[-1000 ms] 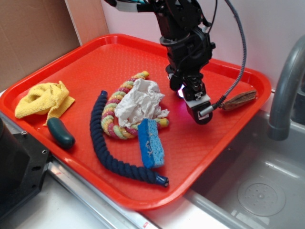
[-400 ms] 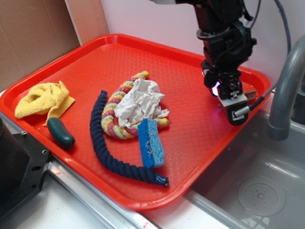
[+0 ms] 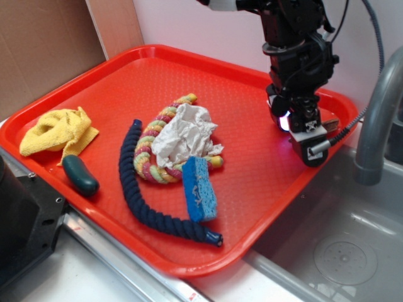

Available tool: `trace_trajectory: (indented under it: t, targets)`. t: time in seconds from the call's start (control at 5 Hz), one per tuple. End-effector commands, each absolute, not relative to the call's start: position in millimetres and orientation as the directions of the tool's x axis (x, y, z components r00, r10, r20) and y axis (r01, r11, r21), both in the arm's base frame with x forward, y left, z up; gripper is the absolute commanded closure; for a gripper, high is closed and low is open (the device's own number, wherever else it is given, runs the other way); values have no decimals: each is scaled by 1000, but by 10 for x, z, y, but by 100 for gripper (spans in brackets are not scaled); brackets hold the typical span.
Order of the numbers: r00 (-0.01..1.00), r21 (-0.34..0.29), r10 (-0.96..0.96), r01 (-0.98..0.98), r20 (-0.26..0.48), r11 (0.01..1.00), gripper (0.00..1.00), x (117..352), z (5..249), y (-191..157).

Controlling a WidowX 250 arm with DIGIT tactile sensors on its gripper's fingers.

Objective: Grab the wood chip.

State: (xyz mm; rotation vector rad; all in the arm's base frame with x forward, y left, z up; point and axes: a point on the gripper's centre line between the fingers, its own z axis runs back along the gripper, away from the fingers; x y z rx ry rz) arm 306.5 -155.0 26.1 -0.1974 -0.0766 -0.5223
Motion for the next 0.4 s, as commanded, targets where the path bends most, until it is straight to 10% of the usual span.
trace_trajectory:
  t: [0.0,0.2]
  targets:
    - [872,-154,-473,488,126,859,0,3350,301,-1682]
    - [862,-95,-497,506,100,858,100,3369,301,-1884]
